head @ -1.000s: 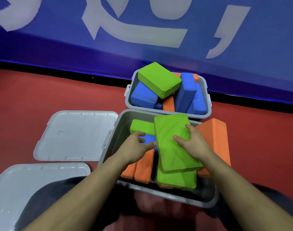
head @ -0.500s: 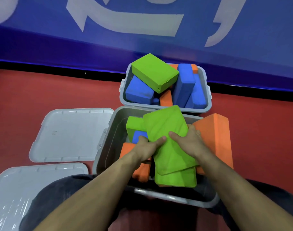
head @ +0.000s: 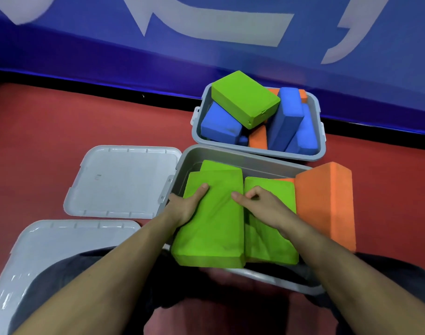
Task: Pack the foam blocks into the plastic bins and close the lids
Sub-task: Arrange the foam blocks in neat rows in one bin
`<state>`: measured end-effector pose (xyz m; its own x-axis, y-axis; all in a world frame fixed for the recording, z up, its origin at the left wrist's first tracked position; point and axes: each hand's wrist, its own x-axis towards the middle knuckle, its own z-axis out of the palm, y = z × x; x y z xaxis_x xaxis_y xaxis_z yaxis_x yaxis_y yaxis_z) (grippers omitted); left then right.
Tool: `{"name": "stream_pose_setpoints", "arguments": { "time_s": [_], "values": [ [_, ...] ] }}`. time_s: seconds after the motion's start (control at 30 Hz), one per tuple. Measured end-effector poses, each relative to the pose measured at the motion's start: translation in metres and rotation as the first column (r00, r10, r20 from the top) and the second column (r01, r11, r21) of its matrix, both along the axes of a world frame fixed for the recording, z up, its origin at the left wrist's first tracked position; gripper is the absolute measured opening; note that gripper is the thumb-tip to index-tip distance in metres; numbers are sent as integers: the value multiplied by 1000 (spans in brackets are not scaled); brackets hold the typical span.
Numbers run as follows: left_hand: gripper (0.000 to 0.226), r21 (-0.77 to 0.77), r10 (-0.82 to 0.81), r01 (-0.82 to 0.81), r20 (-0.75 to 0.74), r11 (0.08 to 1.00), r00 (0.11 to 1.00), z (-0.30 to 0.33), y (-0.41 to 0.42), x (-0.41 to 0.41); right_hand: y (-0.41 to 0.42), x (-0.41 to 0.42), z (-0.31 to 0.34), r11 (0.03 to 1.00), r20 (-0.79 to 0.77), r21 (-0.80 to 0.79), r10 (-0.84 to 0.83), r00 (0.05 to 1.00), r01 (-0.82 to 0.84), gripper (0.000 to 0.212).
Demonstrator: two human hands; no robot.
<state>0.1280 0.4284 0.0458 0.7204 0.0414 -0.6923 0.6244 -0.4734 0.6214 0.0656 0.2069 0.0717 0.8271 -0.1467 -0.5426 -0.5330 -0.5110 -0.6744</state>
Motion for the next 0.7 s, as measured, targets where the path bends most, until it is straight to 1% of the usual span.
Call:
{"name": "stream_pose_setpoints", "arguments": {
  "time_s": [0.07, 0.13, 0.17, 0.2, 0.27, 0.33, 0.37, 0.43, 0.5, 0.57, 0.63, 0.67, 0.7],
  "values": [
    [143, 79, -122, 123, -18, 989, 992, -1, 12, -2, 7, -2, -4, 989, 19, -106, 110, 994, -108, 57],
    [141, 126, -237, 243, -64, 962, 969, -4, 23, -4, 15, -4, -12, 929, -2, -249, 282, 959, -274, 55],
    [134, 149, -280, 291, -92, 945, 956, -5, 26, -6, 19, -6, -17, 876, -52, -315, 367, 929, -364, 55],
    [122, 172, -316, 331, -109, 928, 942, -9, 30, -8, 23, -8, -23, 829, -106, -357, 422, 900, -430, 53],
    [96, 192, -376, 396, -132, 898, 917, -17, 33, -13, 32, -13, -30, 782, -170, -382, 464, 869, -492, 50],
    [80, 192, -415, 439, -154, 878, 897, -17, 32, -18, 38, -18, -32, 765, -173, -393, 483, 858, -510, 63],
    [76, 197, -414, 444, -178, 874, 893, -17, 31, -18, 39, -19, -32, 761, -161, -406, 486, 859, -507, 68],
    [75, 187, -383, 430, -241, 883, 892, -16, 30, -17, 40, -19, -30, 751, -140, -436, 488, 862, -496, 72],
    [75, 197, -369, 423, -259, 884, 893, -13, 28, -17, 40, -17, -30, 733, -139, -469, 490, 861, -493, 73],
    [80, 302, -423, 458, -178, 836, 889, -15, 28, -13, 37, -15, -33, 737, -125, -496, 463, 877, -459, 71],
    [89, 416, -487, 479, -95, 773, 868, -11, 25, -1, 33, -11, -36, 778, -77, -490, 411, 908, -394, 64],
    [94, 428, -505, 474, -49, 769, 862, -6, 23, 7, 30, -7, -37, 802, -40, -485, 377, 925, -348, 61],
    [98, 412, -496, 452, 0, 791, 869, -1, 20, 19, 26, -3, -38, 821, 5, -487, 345, 939, -299, 60]
  ]
}}
